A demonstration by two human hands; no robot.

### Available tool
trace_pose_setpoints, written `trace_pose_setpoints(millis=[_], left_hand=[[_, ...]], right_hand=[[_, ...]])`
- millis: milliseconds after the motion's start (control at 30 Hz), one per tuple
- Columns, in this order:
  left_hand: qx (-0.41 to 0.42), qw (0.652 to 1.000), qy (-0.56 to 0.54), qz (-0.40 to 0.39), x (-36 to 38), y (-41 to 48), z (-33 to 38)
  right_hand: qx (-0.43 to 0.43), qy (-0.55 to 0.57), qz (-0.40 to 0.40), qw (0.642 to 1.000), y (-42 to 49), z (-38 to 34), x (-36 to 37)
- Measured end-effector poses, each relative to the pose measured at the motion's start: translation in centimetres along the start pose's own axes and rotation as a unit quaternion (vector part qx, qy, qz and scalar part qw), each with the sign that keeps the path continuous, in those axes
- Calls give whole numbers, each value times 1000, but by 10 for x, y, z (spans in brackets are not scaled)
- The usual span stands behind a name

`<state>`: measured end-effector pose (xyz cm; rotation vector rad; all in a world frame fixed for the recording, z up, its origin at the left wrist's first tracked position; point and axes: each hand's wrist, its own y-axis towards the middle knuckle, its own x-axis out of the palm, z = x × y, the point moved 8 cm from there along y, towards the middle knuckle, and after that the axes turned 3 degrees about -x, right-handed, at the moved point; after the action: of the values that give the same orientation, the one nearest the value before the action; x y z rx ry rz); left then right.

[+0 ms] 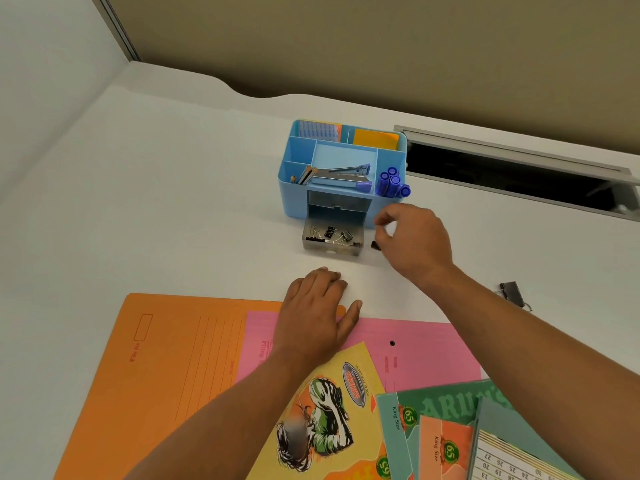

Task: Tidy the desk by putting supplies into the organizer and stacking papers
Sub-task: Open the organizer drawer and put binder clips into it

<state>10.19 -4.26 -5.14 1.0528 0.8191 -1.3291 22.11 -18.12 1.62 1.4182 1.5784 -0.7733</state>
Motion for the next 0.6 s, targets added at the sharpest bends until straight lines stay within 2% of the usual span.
trace_pose_setpoints(millis=[67, 167, 333, 500, 600], left_hand=[[0, 1000, 0, -1, 0, 0, 0], [-3, 1000, -2, -4, -1, 0, 1], [-6, 1000, -8, -7, -2, 0, 2], [-10, 1000, -11, -14, -1, 0, 1], [-11, 1000, -12, -20, -2, 0, 1]], right_hand=[[44, 0, 13, 999, -1, 21, -6], [68, -20, -21, 997, -5, 39, 0], [42, -40, -61, 996, -10, 33, 16], [-22, -93, -94, 991, -12, 12, 31], [-17, -111, -97, 989, -13, 9, 34]])
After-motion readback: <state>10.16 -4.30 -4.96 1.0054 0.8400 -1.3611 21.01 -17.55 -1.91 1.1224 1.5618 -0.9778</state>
